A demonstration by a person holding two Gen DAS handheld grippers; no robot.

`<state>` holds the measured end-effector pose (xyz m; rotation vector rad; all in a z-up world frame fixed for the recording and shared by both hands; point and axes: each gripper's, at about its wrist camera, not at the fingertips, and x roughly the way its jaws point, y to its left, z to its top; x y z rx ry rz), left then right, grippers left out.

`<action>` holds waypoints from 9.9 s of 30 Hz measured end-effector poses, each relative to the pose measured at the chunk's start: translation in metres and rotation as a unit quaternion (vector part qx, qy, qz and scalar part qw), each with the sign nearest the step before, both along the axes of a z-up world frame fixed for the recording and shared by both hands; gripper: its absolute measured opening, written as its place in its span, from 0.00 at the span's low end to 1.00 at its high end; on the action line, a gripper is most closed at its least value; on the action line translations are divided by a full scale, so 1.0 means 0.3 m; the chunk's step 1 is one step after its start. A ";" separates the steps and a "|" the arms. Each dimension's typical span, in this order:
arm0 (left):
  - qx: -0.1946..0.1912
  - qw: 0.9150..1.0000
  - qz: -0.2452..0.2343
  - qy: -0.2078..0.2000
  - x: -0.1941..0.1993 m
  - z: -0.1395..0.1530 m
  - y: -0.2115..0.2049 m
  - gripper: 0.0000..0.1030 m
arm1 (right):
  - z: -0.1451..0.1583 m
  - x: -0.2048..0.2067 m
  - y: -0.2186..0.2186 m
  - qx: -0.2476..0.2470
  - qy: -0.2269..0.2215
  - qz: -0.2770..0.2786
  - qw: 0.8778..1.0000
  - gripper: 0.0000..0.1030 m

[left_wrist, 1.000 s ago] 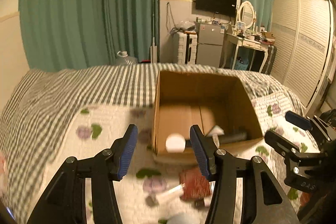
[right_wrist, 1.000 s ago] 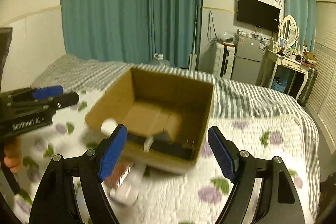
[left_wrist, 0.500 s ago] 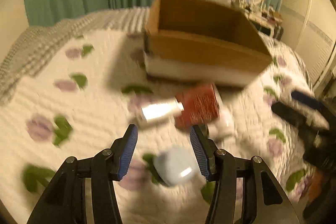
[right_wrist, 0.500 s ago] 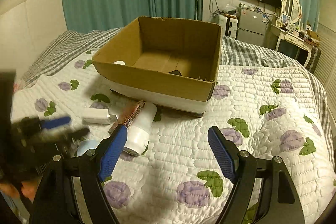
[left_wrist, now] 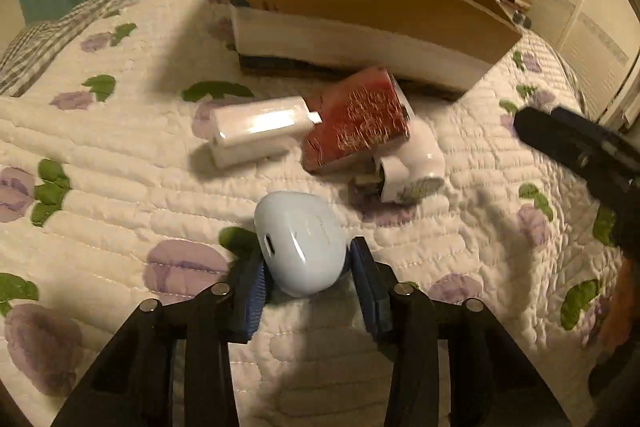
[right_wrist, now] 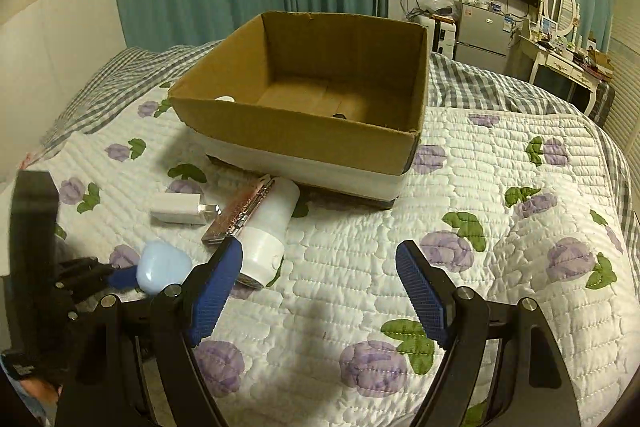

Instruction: Organize rigid objects

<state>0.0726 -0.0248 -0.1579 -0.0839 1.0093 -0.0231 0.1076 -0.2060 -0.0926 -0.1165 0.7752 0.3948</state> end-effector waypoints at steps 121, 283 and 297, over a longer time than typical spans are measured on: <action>0.016 0.990 0.015 -0.139 0.169 0.342 0.106 0.62 | 0.129 0.110 -0.057 0.014 -0.062 -0.043 0.997 0.92; 0.018 0.985 -0.003 -0.173 0.525 0.506 0.077 0.61 | 0.344 0.578 -0.027 0.043 -0.080 -0.050 0.995 0.72; 0.050 0.958 -0.001 -0.283 0.171 0.886 -0.024 0.72 | 0.734 0.144 -0.127 0.048 -0.184 -0.077 0.979 1.00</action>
